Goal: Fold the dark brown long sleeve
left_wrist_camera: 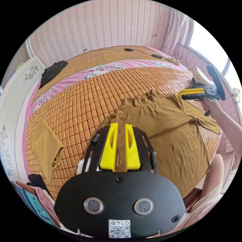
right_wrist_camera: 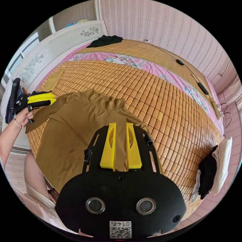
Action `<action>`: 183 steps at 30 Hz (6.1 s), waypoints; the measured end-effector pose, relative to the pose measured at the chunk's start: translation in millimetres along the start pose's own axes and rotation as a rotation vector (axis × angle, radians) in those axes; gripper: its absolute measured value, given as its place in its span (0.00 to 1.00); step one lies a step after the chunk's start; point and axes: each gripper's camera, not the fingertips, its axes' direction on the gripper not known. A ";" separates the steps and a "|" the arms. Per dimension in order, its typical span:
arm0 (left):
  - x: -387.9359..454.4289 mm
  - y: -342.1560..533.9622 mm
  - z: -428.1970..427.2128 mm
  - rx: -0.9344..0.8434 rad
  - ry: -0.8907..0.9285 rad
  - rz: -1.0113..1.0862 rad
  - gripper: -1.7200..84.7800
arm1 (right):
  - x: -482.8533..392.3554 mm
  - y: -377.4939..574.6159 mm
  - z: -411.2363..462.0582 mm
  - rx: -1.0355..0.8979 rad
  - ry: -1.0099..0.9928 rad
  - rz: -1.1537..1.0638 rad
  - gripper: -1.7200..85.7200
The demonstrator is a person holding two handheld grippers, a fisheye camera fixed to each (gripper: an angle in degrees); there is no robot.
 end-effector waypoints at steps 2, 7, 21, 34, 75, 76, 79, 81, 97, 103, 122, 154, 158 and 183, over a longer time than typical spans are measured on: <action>-4.5 -20.5 20.3 -0.035 0.016 -0.004 0.10 | 4.0 -20.7 18.6 -0.014 -0.040 0.006 0.10; -6.3 -46.0 77.8 -0.156 -0.014 0.054 0.02 | -4.8 -47.9 63.6 -0.073 0.035 -0.104 0.08; -56.1 -30.6 67.1 -0.085 0.015 -0.105 0.08 | 17.3 -36.8 57.4 0.038 -0.082 -0.013 0.07; -138.6 313.0 -109.4 0.052 -0.031 -0.484 0.08 | -87.4 200.5 -14.9 -0.018 -0.115 -0.047 0.08; -203.2 540.3 -83.0 0.522 -0.112 -0.900 0.01 | -501.8 -56.2 121.6 -0.030 -0.195 -0.699 0.01; -189.5 530.4 -96.2 0.588 -0.101 -0.826 0.01 | -491.4 -54.6 115.0 -0.006 -0.210 -0.675 0.01; -143.3 493.7 -124.6 0.721 -0.054 -0.589 0.01 | -424.7 -40.0 77.0 0.135 -0.297 -0.531 0.01; -110.0 466.8 -133.9 0.769 0.012 -0.434 0.01 | -356.7 -15.7 44.4 0.257 -0.335 -0.389 0.01; 285.2 329.4 57.8 0.111 0.687 0.555 0.10 | -31.9 329.7 39.2 0.020 -0.186 0.303 0.04; 323.0 320.7 72.8 0.080 0.564 0.562 0.09 | -36.2 366.2 34.9 0.026 -0.261 0.247 0.06; 397.6 225.3 182.1 0.001 0.368 0.546 0.11 | 6.7 399.1 66.4 -0.079 -0.221 0.198 0.01; 502.6 120.4 221.9 0.024 0.438 0.728 0.07 | 163.8 528.0 96.0 0.246 0.084 0.701 0.12; 513.7 64.6 222.5 0.103 0.434 0.744 0.07 | 219.1 594.2 101.7 0.385 0.322 1.083 0.13; 762.5 -56.4 331.5 -0.104 0.185 1.094 0.11 | 261.9 721.0 149.6 0.535 0.181 1.352 0.03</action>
